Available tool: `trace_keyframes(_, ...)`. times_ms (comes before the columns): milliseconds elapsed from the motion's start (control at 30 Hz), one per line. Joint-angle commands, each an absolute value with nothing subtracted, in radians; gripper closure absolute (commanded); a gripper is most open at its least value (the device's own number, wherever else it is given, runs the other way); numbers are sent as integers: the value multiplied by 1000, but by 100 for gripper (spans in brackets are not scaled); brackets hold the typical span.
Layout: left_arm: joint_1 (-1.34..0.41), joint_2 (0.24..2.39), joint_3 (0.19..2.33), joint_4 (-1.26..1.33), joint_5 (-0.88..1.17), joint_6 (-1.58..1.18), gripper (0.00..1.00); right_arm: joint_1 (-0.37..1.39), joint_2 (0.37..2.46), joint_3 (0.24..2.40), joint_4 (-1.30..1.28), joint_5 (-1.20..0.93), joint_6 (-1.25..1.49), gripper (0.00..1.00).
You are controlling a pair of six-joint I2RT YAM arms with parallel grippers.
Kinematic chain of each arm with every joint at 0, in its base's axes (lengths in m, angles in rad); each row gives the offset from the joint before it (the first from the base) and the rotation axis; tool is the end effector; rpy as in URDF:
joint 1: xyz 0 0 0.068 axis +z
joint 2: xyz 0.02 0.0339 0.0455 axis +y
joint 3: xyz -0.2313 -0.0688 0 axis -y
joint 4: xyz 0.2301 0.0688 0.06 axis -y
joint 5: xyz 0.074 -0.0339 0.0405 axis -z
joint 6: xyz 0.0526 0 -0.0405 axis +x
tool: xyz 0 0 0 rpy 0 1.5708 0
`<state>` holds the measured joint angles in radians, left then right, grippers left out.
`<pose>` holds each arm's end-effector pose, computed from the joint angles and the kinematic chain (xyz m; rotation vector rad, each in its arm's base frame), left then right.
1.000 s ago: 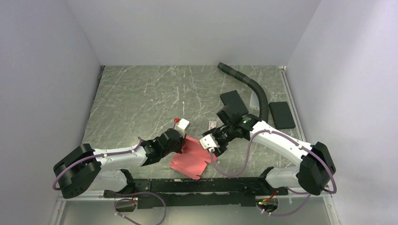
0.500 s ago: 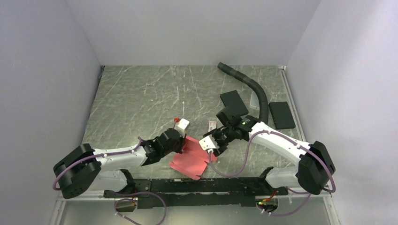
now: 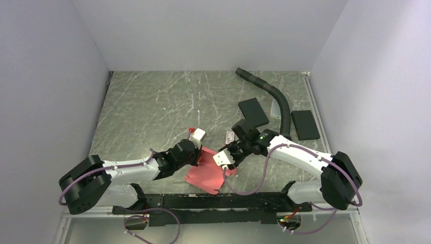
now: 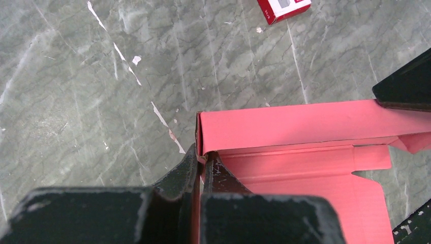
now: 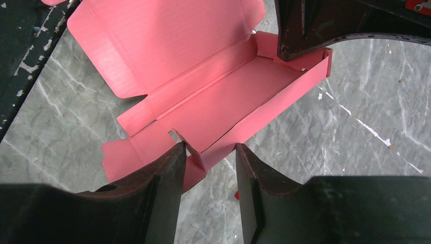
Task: Fold the paper box
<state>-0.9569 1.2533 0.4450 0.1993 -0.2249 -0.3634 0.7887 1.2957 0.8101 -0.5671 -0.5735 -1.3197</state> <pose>0.1553 -0.1999 0.1366 0.5203 2.1457 -0.5086 0.1540 0.1955 0.1791 -2.2252 1.0438 0.5268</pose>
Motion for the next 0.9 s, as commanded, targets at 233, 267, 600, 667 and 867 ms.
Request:
trace_keyframes(233,-954,1285,448,254,-183,-379,100,810,1299,816,-497,-543,-1293,69)
trace_keyframes(267,-954,1286,448,255,-182,-379,100,810,1299,816,-494,-541,-1290,71)
trace_keyframes(600,-940,1256,411,300,-182,-443,100,811,1300,822,-417,-507,-1178,83)
trace_keyframes(667,-926,1246,397,308,-175,-476,100,811,1299,824,-397,-488,-1153,85)
trace_keyframes(867,-885,1228,380,296,-150,-605,100,810,1301,827,-335,-426,-1087,97)
